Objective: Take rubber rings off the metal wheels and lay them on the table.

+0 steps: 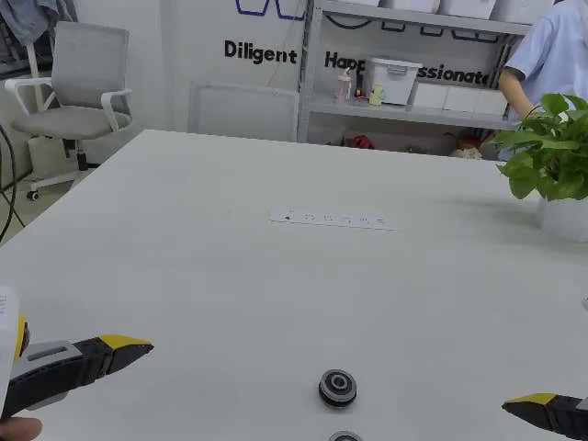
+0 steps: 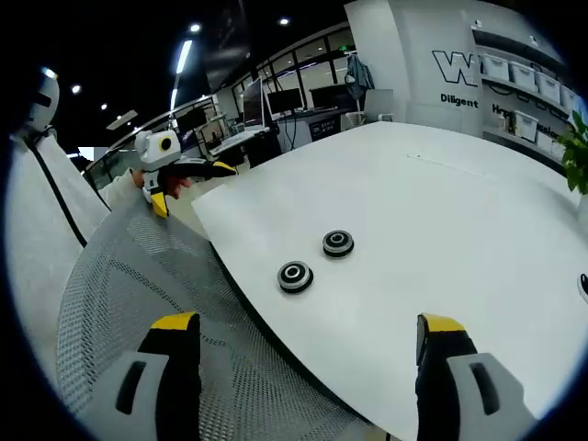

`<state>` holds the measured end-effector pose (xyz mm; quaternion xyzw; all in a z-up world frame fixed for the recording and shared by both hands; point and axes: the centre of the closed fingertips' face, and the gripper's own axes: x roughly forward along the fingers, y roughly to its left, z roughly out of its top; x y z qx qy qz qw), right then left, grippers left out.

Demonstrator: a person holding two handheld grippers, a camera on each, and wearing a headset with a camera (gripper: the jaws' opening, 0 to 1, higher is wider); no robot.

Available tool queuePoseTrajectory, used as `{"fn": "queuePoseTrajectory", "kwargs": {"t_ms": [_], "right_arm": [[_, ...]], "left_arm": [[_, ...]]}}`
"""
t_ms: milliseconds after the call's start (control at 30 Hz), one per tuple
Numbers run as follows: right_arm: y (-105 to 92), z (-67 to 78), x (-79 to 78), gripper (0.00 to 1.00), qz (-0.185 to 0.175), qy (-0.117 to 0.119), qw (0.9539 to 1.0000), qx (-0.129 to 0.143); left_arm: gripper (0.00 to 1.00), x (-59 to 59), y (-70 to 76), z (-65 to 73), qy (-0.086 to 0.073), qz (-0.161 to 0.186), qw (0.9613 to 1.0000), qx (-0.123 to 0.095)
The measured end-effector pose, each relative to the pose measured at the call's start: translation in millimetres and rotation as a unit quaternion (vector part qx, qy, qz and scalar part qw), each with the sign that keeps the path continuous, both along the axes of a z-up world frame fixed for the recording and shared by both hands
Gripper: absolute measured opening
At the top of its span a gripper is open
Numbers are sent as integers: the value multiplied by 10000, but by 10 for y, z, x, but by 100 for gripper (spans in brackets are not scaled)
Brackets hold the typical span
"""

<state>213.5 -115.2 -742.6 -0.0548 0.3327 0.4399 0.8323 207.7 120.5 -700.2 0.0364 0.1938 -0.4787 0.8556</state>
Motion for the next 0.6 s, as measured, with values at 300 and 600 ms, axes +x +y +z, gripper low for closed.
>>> {"fn": "queuePoseTrajectory", "kwargs": {"t_ms": [300,600], "right_arm": [[6,-21,-7,96,54,68,10000,12],[10,-26,-8,96,98,75,9999,27]], "left_arm": [[100,6,18,-17,20,37,10000,19],[100,-18,14,-18,11,58,10000,36]]}}
